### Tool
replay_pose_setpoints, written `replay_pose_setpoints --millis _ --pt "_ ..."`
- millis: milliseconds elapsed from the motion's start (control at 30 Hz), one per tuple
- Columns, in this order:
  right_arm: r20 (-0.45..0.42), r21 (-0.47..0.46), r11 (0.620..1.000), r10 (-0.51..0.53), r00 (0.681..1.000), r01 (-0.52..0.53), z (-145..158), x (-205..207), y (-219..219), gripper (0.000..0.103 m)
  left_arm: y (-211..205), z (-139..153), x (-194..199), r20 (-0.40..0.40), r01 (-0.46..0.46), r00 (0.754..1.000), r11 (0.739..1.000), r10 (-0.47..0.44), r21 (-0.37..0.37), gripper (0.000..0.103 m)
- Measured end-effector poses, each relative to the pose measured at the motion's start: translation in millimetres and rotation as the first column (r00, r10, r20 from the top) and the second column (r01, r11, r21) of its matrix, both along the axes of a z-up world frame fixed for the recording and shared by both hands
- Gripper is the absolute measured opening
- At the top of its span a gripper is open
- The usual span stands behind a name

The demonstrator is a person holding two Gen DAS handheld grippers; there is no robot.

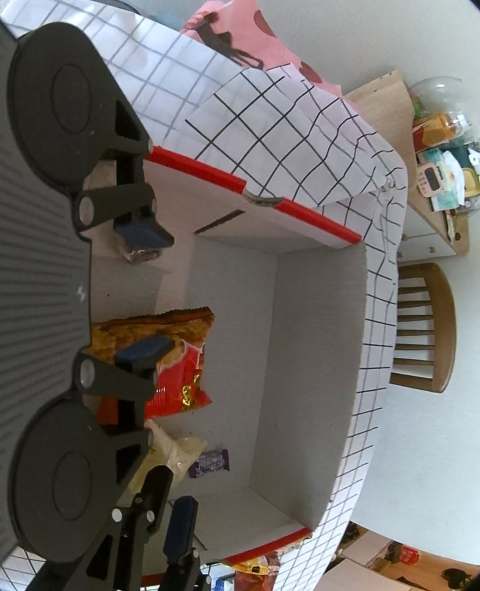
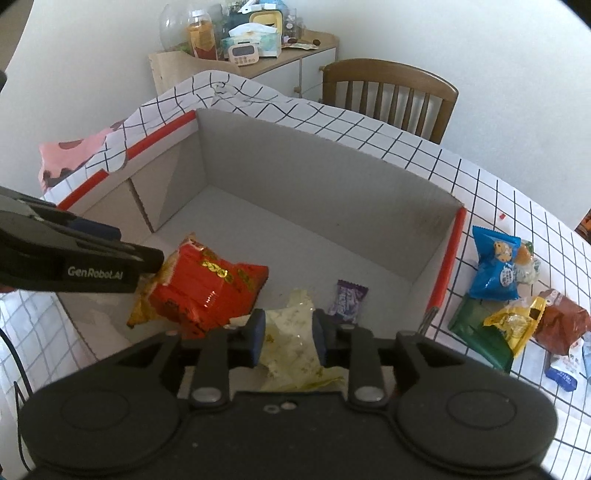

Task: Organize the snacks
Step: 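Open both tools to drop the cake and candy into the box, then move both tools back toward the remaining snack pile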

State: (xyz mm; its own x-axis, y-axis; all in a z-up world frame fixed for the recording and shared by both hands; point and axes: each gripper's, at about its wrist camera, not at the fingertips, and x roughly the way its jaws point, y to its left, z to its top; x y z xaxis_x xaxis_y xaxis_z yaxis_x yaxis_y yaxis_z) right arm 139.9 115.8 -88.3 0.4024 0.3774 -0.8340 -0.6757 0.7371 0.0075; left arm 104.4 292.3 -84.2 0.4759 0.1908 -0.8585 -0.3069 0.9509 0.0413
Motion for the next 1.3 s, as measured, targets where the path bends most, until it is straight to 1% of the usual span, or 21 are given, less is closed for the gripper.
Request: replay_pose_setpoints --millis 133,233,333,433,500,633,833,867,900,933,1167,1233,1300 --pt "0.004 0.024 1.000 -0.011 1.000 0.011 7.1 -3.7 -6.6 0.035 -3.3 8.0 -7.1 0.029 0.001 1.000 1.000 0.000 -0.018 0.059" --pt "0.010 0.043 0.999 -0.017 1.000 0.017 13.7 -8.2 -12.2 0.041 -9.2 15.3 -12.8 0.053 0.007 0.999 1.000 -0.007 -0.012 0.064" --pt "0.017 0.061 0.998 -0.025 1.000 0.024 20.5 -12.5 -18.0 0.048 -15.6 22.9 -18.4 0.078 0.020 0.997 1.000 -0.020 -0.007 0.064" --pt "0.025 0.089 0.996 -0.032 0.999 0.030 29.1 -17.1 -24.1 0.056 -22.3 30.8 -23.3 0.101 0.031 0.994 1.000 -0.031 0.002 0.064" --pt "0.033 0.112 0.993 -0.037 0.999 0.033 35.6 -20.7 -28.9 0.065 -26.9 35.6 -26.5 0.114 0.038 0.993 0.999 -0.038 -0.001 0.064" --pt "0.055 0.145 0.989 -0.044 0.998 0.036 49.3 -27.5 -39.8 0.069 -37.3 44.7 -32.6 0.145 0.052 0.988 0.999 -0.051 -0.001 0.067" --pt "0.088 0.191 0.980 -0.073 0.993 0.055 68.8 -36.4 -63.8 0.081 -57.1 60.5 -40.2 0.196 0.083 0.977 0.996 -0.081 -0.006 0.067" --pt "0.093 0.199 0.978 -0.079 0.993 0.059 71.6 -38.3 -68.6 0.084 -60.7 63.0 -41.3 0.204 0.088 0.975 0.996 -0.085 -0.007 0.068" --pt "0.098 0.210 0.976 -0.083 0.992 0.061 74.5 -39.9 -73.5 0.086 -64.2 65.1 -42.4 0.212 0.092 0.973 0.996 -0.089 -0.008 0.071" --pt "0.102 0.216 0.974 -0.089 0.991 0.065 76.8 -40.9 -78.1 0.086 -68.3 67.6 -43.4 0.220 0.094 0.971 0.996 -0.090 -0.007 0.073" --pt "0.112 0.260 0.960 -0.135 0.984 0.102 87.6 -48.0 -112.2 0.094 -95.7 78.9 -46.6 0.261 0.130 0.958 0.991 -0.123 -0.010 0.074" --pt "0.119 0.266 0.958 -0.143 0.983 0.107 89.7 -50.5 -123.2 0.096 -106.0 82.0 -46.5 0.271 0.137 0.954 0.991 -0.129 -0.010 0.080" --pt "0.125 0.271 0.955 -0.156 0.980 0.117 91.5 -52.6 -135.5 0.098 -116.7 84.3 -46.4 0.282 0.148 0.950 0.989 -0.137 -0.017 0.081"
